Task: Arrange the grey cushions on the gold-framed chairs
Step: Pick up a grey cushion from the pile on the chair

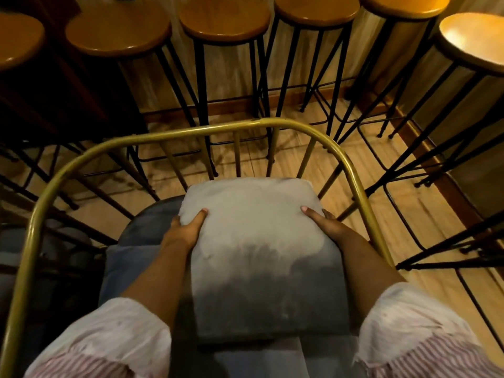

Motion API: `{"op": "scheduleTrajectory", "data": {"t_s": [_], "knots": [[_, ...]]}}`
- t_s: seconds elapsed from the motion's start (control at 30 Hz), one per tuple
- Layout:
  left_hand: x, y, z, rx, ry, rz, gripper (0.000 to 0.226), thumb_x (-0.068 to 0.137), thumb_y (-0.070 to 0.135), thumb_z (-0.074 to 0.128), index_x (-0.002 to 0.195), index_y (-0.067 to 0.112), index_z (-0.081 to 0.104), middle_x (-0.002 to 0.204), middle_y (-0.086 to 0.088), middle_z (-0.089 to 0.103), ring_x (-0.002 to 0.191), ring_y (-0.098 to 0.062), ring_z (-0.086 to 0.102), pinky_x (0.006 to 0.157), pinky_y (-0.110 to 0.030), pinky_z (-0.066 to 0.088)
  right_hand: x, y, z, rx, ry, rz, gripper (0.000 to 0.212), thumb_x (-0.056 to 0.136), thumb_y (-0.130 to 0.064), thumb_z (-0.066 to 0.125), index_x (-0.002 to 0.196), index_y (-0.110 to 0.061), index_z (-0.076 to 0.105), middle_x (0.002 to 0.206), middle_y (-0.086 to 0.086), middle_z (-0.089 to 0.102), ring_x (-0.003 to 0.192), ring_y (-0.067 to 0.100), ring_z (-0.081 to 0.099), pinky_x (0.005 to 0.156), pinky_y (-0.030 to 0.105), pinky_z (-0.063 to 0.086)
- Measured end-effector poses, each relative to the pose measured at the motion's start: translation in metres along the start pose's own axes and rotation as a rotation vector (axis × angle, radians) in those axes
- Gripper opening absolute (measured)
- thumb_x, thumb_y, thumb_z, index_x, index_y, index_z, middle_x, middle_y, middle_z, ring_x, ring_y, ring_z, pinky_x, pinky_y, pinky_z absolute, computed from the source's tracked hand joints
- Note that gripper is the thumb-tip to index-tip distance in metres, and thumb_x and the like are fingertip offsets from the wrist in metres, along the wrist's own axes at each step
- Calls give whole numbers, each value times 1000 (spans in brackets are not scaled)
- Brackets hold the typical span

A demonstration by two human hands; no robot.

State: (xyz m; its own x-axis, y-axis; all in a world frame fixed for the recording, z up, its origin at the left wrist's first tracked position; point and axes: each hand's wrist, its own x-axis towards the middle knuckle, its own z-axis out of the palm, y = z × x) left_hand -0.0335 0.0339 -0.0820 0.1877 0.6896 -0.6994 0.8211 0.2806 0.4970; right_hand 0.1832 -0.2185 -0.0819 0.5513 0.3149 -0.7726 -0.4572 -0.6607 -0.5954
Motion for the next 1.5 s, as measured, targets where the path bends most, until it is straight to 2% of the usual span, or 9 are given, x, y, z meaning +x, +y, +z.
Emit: {"op": "scheduleTrajectory", "data": {"t_s": [0.17,0.33,0.57,0.7,0.8,0.93,1.03,1.2,1.5], "knots": [[-15,-1,-14,-57,-68,48,111,59,81,56,151,29,22,155,-12,34,134,-43,41,111,-56,34,-31,2,5,30,44,-60,111,57,-73,69,149,-32,23,150,6,41,126,34,48,104,48,41],[-76,3,-51,-189,-77,180,95,73,62,65,151,26,23,152,-13,39,131,-40,45,108,-51,40,-102,-2,12,66,170,-179,114,49,-75,71,147,-36,27,149,4,42,127,32,47,107,50,39],[-181,-35,-153,-225,-103,456,89,83,54,60,153,33,11,156,-11,32,135,-39,40,110,-47,36,-254,-3,55,63,294,-355,89,76,-58,66,150,-34,22,154,6,34,133,34,41,105,43,35],[-232,-83,-226,-186,-43,537,107,61,75,59,151,40,14,157,-10,31,137,-38,39,112,-54,34,-331,7,103,108,252,-469,93,71,-59,69,149,-38,22,152,2,37,128,32,47,103,43,39],[-264,-127,-276,-253,-15,572,93,78,60,61,153,31,15,156,-8,31,137,-36,39,112,-49,35,-371,15,144,95,214,-537,98,63,-65,72,146,-40,28,147,1,45,124,29,51,103,42,41],[-281,-173,-329,-257,69,539,101,67,70,63,151,37,17,152,-8,39,132,-37,45,109,-53,39,-398,15,196,52,150,-572,89,72,-61,67,148,-38,27,149,2,43,128,30,48,96,36,37],[-275,-206,-358,-277,145,493,113,52,80,61,149,42,18,151,-9,41,132,-37,45,109,-54,39,-404,13,234,19,83,-615,95,68,-63,70,148,-35,28,148,5,44,128,31,49,102,40,38],[-287,-256,-396,-295,303,415,88,79,63,57,152,37,13,154,-12,35,136,-41,39,113,-51,33,-408,1,296,-50,-20,-682,78,84,-45,63,150,-28,24,153,8,36,134,33,40,106,43,34],[-271,-337,-474,-472,446,255,90,79,61,60,152,35,14,159,-12,26,140,-40,33,114,-55,30,-411,-36,417,-180,-242,-719,81,83,-45,65,150,-29,24,152,7,37,133,31,43,104,38,36]]}}
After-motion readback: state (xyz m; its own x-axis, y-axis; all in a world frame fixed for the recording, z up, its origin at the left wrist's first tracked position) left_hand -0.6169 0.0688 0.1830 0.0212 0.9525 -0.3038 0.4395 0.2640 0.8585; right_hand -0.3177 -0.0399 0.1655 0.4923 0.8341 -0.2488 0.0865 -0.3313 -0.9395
